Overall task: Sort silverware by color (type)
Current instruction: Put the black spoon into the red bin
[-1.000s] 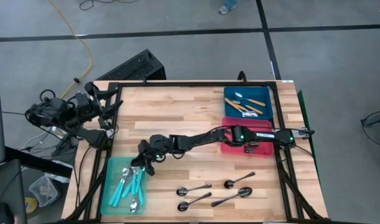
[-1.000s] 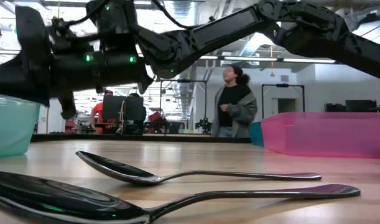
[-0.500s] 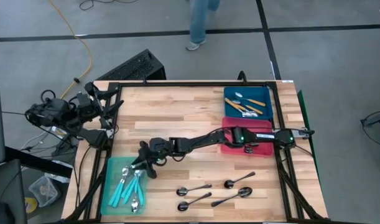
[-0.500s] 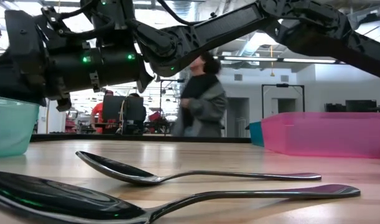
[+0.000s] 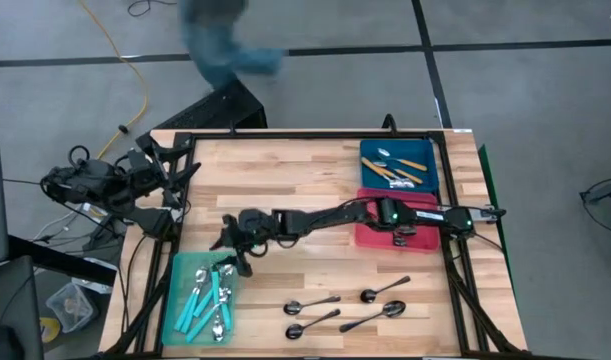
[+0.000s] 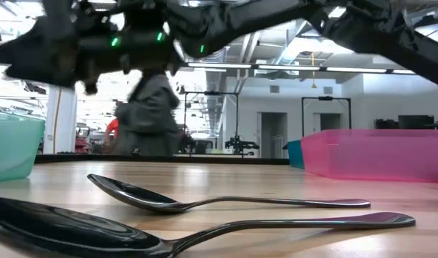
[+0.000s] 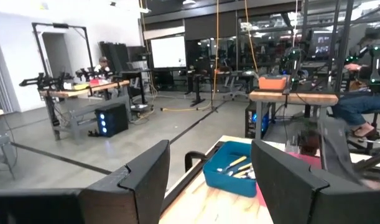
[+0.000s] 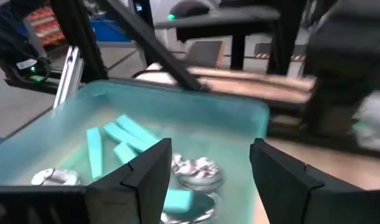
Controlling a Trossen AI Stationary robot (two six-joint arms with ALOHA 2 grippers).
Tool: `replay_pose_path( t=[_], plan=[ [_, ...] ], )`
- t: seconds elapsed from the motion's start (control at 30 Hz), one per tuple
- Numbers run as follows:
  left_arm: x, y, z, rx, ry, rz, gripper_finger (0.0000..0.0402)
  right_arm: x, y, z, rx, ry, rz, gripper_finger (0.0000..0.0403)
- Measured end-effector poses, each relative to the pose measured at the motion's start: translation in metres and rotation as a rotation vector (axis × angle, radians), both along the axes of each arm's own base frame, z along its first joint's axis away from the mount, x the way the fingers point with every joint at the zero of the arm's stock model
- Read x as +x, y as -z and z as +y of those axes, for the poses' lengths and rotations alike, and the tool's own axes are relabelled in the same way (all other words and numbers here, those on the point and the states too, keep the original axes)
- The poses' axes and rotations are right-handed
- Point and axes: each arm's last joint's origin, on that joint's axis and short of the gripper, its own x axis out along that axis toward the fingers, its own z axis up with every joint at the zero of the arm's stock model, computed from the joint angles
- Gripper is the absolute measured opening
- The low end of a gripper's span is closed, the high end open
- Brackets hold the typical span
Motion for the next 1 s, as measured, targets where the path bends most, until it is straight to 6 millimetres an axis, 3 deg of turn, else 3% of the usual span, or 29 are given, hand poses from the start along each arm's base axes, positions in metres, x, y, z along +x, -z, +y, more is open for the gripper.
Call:
replay_pose_path(
  t=[0.2, 0.4, 0.63, 0.8, 0.9, 1.0],
  plan=[
    [0.000, 0.002, 0.000, -0.006, 0.001, 0.012, 0.0213, -0.025, -0.065, -0.032, -0.083, 0.032, 0.099, 0.0233],
    [0.000, 0.006, 0.000, -0.039, 0.010, 0.032, 0.0212, -0.062, -0.118, -0.066, -0.090, 0.113, 0.237, 0.0227],
    [0.001, 0.014, 0.000, -0.080, 0.009, 0.070, 0.0212, -0.129, -0.160, -0.083, -0.137, 0.231, 0.578, 0.0218],
    [0.000, 0.019, 0.000, -0.103, 0.005, 0.104, 0.0212, -0.172, -0.164, -0.060, -0.100, 0.243, 0.931, 0.0211],
    [0.000, 0.021, 0.000, -0.112, 0.003, 0.119, 0.0212, -0.189, -0.158, -0.026, -0.133, 0.187, 1.113, 0.0207],
    [0.000, 0.023, 0.000, -0.123, 0.001, 0.126, 0.0212, -0.192, -0.151, 0.018, -0.154, 0.123, 1.139, 0.0202]
  ],
)
